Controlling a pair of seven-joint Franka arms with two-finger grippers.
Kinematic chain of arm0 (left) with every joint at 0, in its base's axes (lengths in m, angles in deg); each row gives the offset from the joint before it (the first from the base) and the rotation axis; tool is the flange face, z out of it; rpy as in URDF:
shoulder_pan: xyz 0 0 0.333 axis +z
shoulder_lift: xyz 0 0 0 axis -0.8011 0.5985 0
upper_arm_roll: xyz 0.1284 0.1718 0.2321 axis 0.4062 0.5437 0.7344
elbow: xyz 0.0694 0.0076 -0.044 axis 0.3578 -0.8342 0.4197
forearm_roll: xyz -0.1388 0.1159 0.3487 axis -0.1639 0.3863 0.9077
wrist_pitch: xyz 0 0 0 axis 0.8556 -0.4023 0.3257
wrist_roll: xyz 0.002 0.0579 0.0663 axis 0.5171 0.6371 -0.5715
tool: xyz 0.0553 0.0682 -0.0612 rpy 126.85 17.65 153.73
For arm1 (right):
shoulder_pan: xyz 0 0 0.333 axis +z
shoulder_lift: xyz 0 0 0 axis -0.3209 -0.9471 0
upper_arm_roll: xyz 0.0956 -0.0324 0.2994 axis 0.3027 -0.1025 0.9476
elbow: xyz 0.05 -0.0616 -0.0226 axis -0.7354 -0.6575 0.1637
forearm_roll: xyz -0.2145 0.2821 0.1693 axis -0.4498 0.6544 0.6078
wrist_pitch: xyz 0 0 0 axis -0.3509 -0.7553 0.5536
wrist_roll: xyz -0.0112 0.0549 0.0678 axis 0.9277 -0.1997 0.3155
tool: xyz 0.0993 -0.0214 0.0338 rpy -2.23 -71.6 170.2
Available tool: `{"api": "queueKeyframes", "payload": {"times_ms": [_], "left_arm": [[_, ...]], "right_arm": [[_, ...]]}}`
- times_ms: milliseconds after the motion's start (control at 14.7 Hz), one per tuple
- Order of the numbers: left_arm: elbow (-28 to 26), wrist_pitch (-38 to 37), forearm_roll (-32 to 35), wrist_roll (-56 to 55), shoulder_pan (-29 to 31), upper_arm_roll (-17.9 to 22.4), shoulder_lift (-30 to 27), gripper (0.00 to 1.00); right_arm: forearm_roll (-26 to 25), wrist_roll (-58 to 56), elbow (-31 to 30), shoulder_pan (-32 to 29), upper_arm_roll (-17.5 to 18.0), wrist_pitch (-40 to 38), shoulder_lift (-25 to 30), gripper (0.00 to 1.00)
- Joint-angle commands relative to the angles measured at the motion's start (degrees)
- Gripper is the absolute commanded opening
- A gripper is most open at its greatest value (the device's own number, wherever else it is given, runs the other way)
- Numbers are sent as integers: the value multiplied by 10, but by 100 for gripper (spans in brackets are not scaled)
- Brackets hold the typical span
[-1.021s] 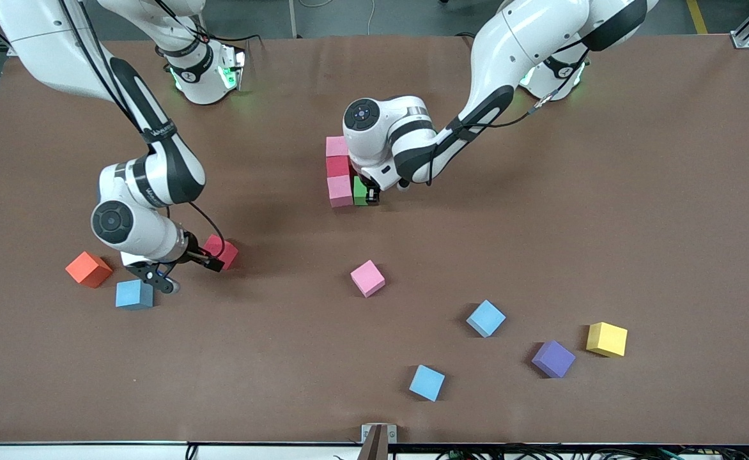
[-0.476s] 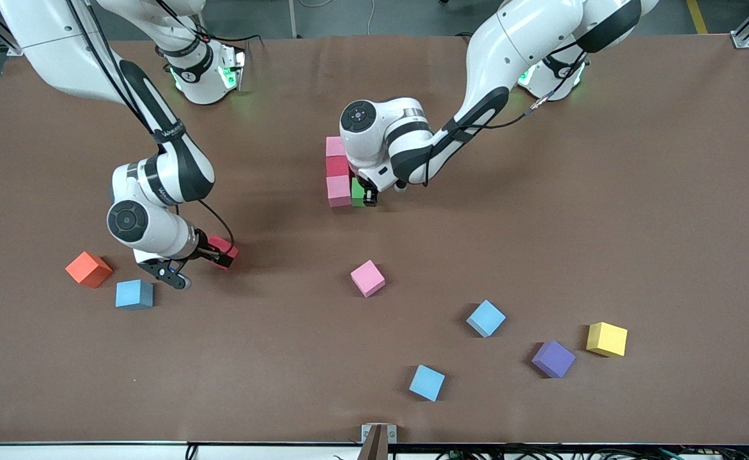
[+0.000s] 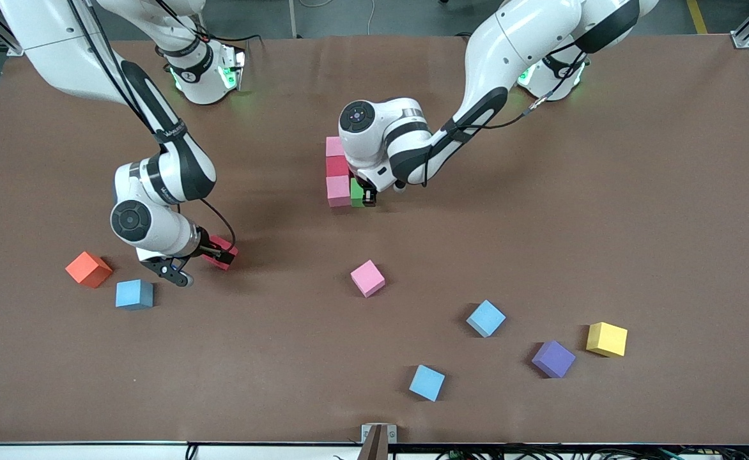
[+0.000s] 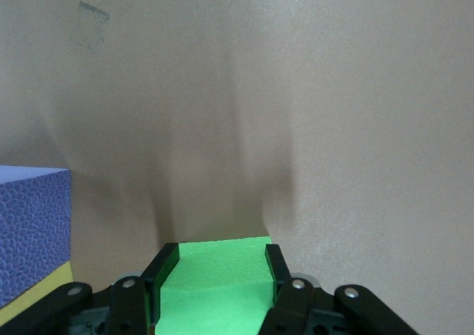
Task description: Arrange 11 blocks into digit 3
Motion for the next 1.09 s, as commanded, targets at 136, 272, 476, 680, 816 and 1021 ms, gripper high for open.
{"api": "queueKeyframes", "payload": {"times_ms": [136, 272, 476, 680, 816, 1021], "left_arm": [[13, 1, 19, -115, -16, 5, 13, 20], [13, 1, 19, -114, -17, 5, 12, 59], [24, -9, 18, -119, -17, 5, 6, 100], [35, -40, 17, -120, -16, 4, -3, 100], [35, -47, 21, -113, -13, 4, -20, 100], [33, -79, 20, -39, 1, 4, -50, 100]], "right_arm": [[5, 4, -9, -3, 2, 18, -8, 100], [5, 4, -9, -4, 1, 21, -12, 98], [5, 4, -7, -5, 0, 27, -18, 86], [5, 4, -4, -5, -2, 31, -22, 59], [4, 4, 2, -4, -2, 31, -25, 53], [4, -2, 35, -1, -2, 29, -26, 52]]}}
